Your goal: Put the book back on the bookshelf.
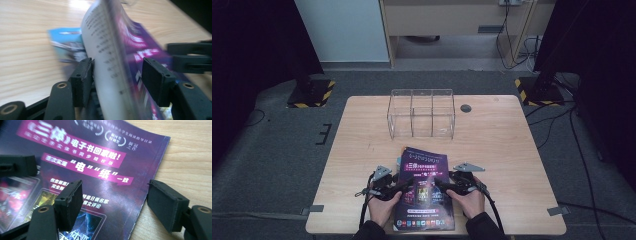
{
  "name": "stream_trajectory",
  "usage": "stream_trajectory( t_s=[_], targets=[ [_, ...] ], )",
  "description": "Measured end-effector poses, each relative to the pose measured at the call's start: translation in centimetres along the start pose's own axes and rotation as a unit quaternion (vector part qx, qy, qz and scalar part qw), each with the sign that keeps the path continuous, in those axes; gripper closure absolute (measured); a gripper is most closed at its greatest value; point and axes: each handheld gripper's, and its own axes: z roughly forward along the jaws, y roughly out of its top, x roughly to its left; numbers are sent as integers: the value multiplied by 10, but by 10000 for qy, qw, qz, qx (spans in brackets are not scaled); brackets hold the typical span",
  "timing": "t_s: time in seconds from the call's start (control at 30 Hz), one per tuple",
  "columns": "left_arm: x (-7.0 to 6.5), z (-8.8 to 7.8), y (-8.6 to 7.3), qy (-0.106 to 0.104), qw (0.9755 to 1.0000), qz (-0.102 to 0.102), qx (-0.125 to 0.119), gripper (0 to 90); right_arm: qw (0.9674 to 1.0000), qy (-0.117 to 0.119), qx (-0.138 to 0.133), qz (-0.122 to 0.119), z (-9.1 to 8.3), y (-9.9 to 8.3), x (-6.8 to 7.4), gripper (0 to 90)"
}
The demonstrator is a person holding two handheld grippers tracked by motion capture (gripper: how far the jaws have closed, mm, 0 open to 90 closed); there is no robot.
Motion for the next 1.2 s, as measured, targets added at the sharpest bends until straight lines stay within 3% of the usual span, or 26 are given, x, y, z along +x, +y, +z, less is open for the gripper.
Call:
stream_trajectory(
  t_s=[0.03,0.1,0.13,0.23,0.33,0.43,0.57,0.7,0.8,0.9,1.03,1.13,1.2],
  targets=[
    [4,-2,0,70,10000,-23,-17,426,10000,2,6,-21,0,0,0,289],
    [10,-4,1,-104,9997,-204,-46,462,10000,-10,14,-31,0,0,0,289],
    [11,-4,1,-87,9997,-218,12,474,10000,-10,28,-24,0,0,1,289],
    [12,2,0,46,9997,-78,207,474,10000,-18,12,-61,0,0,1,288],
    [13,5,3,95,9999,-34,37,455,10000,-9,16,-61,0,0,1,288],
    [14,9,5,271,9996,41,82,384,10000,-7,17,-76,0,0,0,287],
    [15,13,5,301,9993,-66,225,352,10000,-14,15,-95,0,0,0,283],
    [10,17,6,202,9994,9,287,342,9999,-10,22,-100,0,0,0,281],
    [8,19,6,284,9993,-7,251,341,10000,-8,18,-80,0,0,0,281],
    [10,15,5,294,9994,-166,85,408,10000,-1,19,-64,0,0,0,285],
    [9,6,4,78,9990,-262,-347,447,10000,-3,17,-89,0,0,0,286],
    [6,-1,6,-415,9966,-325,-634,475,10000,-6,18,-79,0,0,0,286],
    [2,-1,6,-755,9949,-342,-573,489,10000,-4,17,-91,0,0,0,285]
  ],
)
